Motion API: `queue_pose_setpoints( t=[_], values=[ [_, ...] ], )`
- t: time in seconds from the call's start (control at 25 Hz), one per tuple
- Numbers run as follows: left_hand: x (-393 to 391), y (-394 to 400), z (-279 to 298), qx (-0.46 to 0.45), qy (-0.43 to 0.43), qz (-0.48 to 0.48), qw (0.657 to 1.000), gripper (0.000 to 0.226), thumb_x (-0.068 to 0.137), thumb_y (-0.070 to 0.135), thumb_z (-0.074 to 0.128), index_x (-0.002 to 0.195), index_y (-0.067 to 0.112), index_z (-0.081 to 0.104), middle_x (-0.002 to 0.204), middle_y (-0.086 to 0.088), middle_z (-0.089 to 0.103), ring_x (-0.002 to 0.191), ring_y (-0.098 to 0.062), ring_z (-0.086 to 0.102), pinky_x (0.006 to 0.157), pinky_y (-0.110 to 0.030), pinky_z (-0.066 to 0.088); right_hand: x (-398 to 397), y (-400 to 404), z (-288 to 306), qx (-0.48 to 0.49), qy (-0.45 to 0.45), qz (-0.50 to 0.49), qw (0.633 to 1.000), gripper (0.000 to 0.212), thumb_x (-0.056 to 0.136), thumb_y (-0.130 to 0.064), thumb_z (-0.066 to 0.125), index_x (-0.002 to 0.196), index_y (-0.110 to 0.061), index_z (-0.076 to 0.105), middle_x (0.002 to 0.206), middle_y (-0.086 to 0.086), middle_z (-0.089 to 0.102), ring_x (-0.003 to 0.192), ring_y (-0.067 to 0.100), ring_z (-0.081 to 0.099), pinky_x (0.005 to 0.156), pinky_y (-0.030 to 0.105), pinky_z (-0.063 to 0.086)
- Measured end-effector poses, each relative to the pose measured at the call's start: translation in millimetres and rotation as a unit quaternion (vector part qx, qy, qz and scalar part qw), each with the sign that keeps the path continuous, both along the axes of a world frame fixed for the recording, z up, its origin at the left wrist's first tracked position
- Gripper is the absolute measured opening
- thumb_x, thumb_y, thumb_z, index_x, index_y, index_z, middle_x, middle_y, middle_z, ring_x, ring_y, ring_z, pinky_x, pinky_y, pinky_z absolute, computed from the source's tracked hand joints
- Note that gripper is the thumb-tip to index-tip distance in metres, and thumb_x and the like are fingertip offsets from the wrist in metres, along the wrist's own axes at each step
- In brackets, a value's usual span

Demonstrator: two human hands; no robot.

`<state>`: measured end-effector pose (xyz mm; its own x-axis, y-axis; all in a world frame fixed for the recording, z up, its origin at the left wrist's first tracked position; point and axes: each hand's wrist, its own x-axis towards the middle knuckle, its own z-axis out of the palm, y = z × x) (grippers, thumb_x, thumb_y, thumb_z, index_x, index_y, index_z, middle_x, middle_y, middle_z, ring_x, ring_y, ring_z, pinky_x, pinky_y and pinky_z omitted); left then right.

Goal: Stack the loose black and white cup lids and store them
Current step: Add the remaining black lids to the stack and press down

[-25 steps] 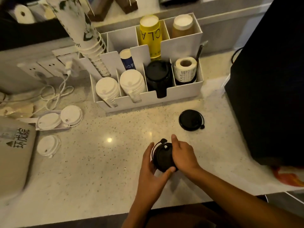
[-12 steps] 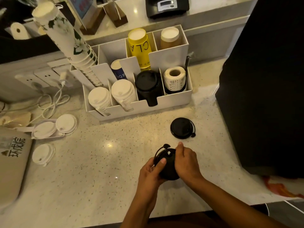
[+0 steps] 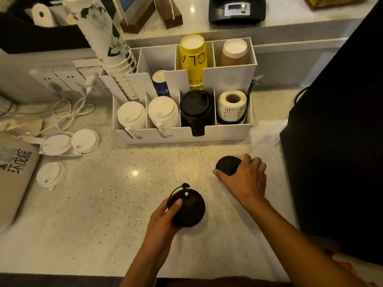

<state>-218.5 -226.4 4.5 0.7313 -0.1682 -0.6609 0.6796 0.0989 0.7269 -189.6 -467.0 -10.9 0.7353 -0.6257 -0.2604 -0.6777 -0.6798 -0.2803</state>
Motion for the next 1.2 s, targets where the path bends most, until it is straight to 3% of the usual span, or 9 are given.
queue_pose_setpoints(
  t=[0.16,0.32,0.4,0.48,0.56,0.64,0.76,0.92,1.2],
  values=[
    [4.8,10.0,-4.0,0.023,-0.011,0.022,0.999,0.047,0.082,0.034,0.071,0.126,0.019,0.068,0.117,-0.004,0.076,0.107,-0.022,0.073,0.084,-0.040,0.062,2.9,4.0,-11.6,0.009,0.039,0.066,0.997,0.092,0.068,-0.072,0.071,0.134,-0.014,0.044,0.130,0.015,0.046,0.118,0.033,0.044,0.096,0.044,0.042],
    [7.8,17.1,-16.6,0.147,-0.027,0.010,0.989,0.035,0.087,0.036,0.072,0.118,0.023,0.061,0.111,-0.006,0.074,0.103,-0.023,0.072,0.087,-0.039,0.061,-17.1,8.2,-14.8,0.076,0.027,0.203,0.976,0.088,0.071,-0.047,0.075,0.147,-0.033,0.032,0.137,0.010,0.033,0.126,0.031,0.032,0.104,0.043,0.038],
    [9.2,18.1,-23.3,0.222,-0.069,-0.015,0.973,0.021,0.091,0.036,0.069,0.110,0.028,0.062,0.110,0.000,0.072,0.106,-0.018,0.067,0.087,-0.030,0.057,-29.8,9.0,-15.0,0.086,0.044,0.252,0.963,0.095,0.072,-0.036,0.073,0.152,-0.042,0.021,0.147,0.010,0.023,0.135,0.033,0.024,0.110,0.045,0.033],
    [11.0,19.5,-29.6,0.302,-0.124,-0.052,0.944,0.023,0.092,0.039,0.068,0.110,0.024,0.067,0.107,0.000,0.070,0.104,-0.018,0.066,0.079,-0.022,0.053,-40.0,9.5,-15.6,0.086,0.062,0.284,0.953,0.106,0.073,-0.028,0.070,0.154,-0.047,0.005,0.157,0.007,0.011,0.143,0.034,0.012,0.116,0.049,0.025],
    [12.7,22.6,-36.9,0.382,-0.174,-0.093,0.903,0.036,0.092,0.041,0.068,0.116,0.015,0.070,0.110,-0.008,0.067,0.104,-0.022,0.064,0.085,-0.033,0.057,-48.7,12.7,-17.4,0.099,0.058,0.274,0.955,0.114,0.072,-0.034,0.071,0.154,-0.044,-0.008,0.162,0.007,0.006,0.146,0.033,0.008,0.119,0.051,0.021],
    [12.3,24.1,-39.5,0.422,-0.192,-0.094,0.881,0.041,0.090,0.040,0.071,0.121,0.012,0.070,0.116,-0.008,0.059,0.110,-0.023,0.057,0.098,-0.040,0.052,-53.8,19.5,-18.2,0.092,0.023,0.214,0.972,0.114,0.069,-0.059,0.071,0.156,-0.033,0.003,0.158,0.009,0.019,0.143,0.032,0.019,0.116,0.048,0.029],
    [10.4,26.2,-37.4,0.418,-0.183,-0.077,0.887,0.043,0.091,0.041,0.070,0.126,0.016,0.066,0.117,-0.002,0.049,0.113,-0.022,0.052,0.099,-0.036,0.046,-53.5,30.5,-17.2,0.020,-0.007,0.133,0.991,0.107,0.060,-0.084,0.064,0.142,-0.023,0.036,0.137,0.009,0.043,0.124,0.027,0.040,0.101,0.041,0.042],
    [10.3,34.0,-35.4,0.407,-0.172,-0.084,0.893,0.036,0.094,0.039,0.065,0.123,0.018,0.065,0.114,-0.001,0.051,0.107,-0.022,0.057,0.092,-0.031,0.048,-53.4,37.0,-20.4,-0.004,-0.015,0.166,0.986,0.089,0.067,-0.077,0.064,0.137,-0.027,0.043,0.132,0.007,0.049,0.118,0.026,0.045,0.101,0.040,0.039],
    [7.9,41.4,-36.9,0.404,-0.199,-0.098,0.888,0.018,0.097,0.036,0.061,0.110,0.025,0.068,0.102,0.002,0.060,0.088,-0.005,0.058,0.071,-0.012,0.040,-51.7,71.6,-4.3,0.091,-0.073,0.220,0.968,0.090,0.071,-0.067,0.064,0.147,-0.028,0.036,0.133,0.002,0.053,0.120,0.023,0.046,0.105,0.038,0.038]
  ],
)
